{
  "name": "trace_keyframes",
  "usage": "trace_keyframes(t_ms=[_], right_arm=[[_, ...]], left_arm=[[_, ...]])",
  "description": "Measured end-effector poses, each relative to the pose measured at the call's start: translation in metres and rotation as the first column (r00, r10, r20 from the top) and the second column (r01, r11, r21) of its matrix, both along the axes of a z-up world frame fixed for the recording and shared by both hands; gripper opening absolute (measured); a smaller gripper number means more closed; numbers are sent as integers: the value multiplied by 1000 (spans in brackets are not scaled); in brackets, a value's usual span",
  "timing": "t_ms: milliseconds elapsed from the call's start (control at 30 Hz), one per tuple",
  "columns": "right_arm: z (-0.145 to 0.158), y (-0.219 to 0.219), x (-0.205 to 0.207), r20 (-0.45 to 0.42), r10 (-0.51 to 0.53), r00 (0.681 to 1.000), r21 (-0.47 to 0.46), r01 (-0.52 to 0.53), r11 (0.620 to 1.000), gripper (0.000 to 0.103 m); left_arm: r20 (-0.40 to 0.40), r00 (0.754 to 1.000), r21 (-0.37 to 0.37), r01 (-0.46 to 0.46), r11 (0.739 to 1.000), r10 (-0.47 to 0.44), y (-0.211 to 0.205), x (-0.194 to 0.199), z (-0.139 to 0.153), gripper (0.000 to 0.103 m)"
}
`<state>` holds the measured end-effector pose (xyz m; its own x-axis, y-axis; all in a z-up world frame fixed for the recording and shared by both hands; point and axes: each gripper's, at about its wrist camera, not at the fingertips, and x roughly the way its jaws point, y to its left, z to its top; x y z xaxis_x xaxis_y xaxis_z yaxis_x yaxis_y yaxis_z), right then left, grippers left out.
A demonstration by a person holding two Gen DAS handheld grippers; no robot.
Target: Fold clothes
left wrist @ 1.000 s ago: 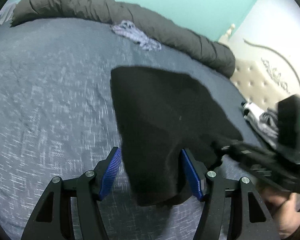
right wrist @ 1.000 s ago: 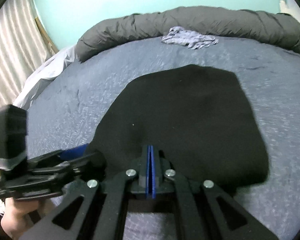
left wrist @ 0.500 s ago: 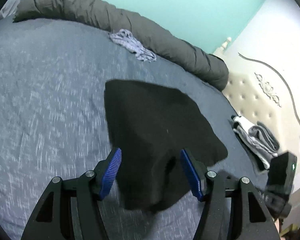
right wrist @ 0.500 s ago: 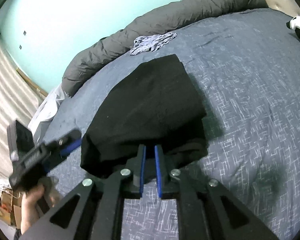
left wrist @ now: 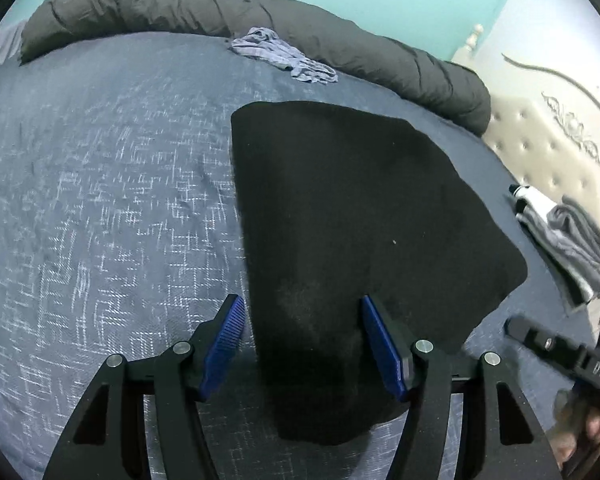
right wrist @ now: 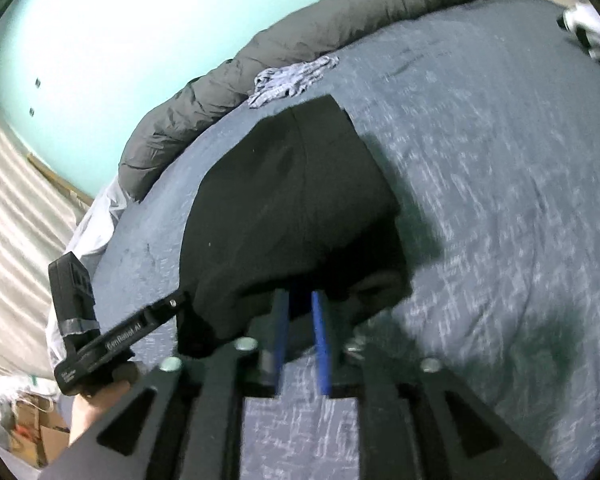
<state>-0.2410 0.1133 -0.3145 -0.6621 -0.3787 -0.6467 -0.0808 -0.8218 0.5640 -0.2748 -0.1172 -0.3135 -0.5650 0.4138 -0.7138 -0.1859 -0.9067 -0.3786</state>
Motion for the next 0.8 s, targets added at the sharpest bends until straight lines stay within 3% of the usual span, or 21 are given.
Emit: trace_keyframes(t_ms=[33,133,500,667,800], right_arm=[[-1,0,2,6,-9,1000,-25,9,1000,49],[-3,-5,4,24,-25,999,-88,27,996,69],[-35,-56,-15,105,-13,994,-278,42,960,79],[-47,-64,-26,103,-50,993,-311,80,947,80],[-42,-55,-24,40,-99,994,-314,107,943,80]], left_arm=[[-1,1000,32,-7,999,8,-5,0,3,65],[-37,999,44,-22,999,23,-15,6,17,65],[-35,994,90,-103,991,107,-67,31,26,65],[-27,993,93,-114,989,117,-79,32,23,65],[-26,991,101,-128,987,131,-91,34,23,65]])
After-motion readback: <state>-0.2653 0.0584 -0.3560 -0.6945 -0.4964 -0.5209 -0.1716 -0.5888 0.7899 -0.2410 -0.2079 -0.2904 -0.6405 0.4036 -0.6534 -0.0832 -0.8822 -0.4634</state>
